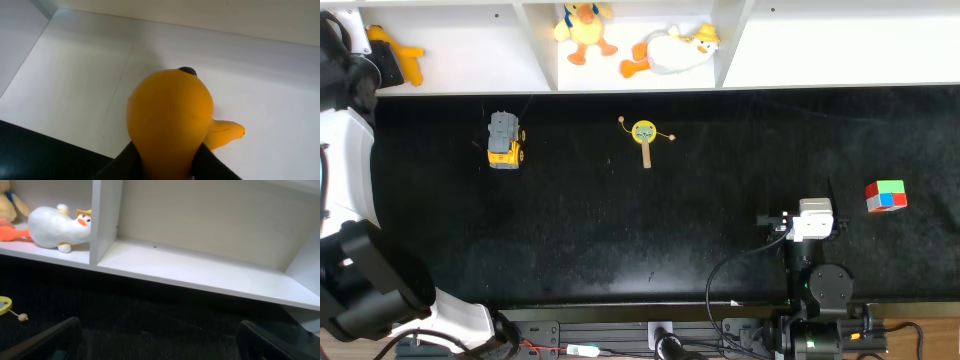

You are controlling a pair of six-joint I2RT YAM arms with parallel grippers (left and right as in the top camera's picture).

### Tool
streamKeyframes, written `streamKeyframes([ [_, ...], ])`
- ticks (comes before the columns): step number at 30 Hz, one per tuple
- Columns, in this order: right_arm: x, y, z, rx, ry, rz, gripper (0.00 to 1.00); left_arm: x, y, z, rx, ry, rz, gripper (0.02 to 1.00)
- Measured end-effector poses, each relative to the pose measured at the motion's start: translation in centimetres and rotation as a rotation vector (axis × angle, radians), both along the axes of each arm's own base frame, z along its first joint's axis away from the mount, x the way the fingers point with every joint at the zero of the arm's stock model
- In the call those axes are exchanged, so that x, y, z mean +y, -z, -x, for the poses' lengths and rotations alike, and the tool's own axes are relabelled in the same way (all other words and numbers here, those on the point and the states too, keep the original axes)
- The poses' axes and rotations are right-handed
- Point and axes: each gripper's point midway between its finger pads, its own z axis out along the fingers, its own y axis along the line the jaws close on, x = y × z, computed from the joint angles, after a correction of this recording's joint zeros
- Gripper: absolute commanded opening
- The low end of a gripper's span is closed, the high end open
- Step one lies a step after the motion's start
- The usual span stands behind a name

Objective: Store Toys

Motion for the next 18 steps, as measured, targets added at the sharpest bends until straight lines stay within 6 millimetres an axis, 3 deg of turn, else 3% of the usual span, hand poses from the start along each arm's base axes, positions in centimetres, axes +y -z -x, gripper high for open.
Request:
streamKeyframes([
  [5,0.0,0.0,0.0,0.001,0.0,0.0,0.996,-0.1,0.0,0.0,-0.004,-0.001,0.01,0.404],
  [8,0.0,0.0,0.0,0.0,0.0,0.0,0.996,-0.1,0.0,0.0,-0.003,0.002,0.008,0.608],
  [10,0.0,0.0,0.0,0.001,0.0,0.0,0.996,-0.1,0.1,0.0,-0.001,0.0,0.011,0.809],
  [11,0.0,0.0,0.0,0.0,0.0,0.0,0.996,-0.1,0.2,0.0,0.003,0.001,0.013,0.958],
  [12,0.0,0.0,0.0,0.0,0.0,0.0,0.996,-0.2,0.4,0.0,0.008,0.003,0.016,0.998],
  [18,0.0,0.0,0.0,0.0,0.0,0.0,0.996,-0.3,1.8,0.2,0.047,0.003,0.039,0.998],
])
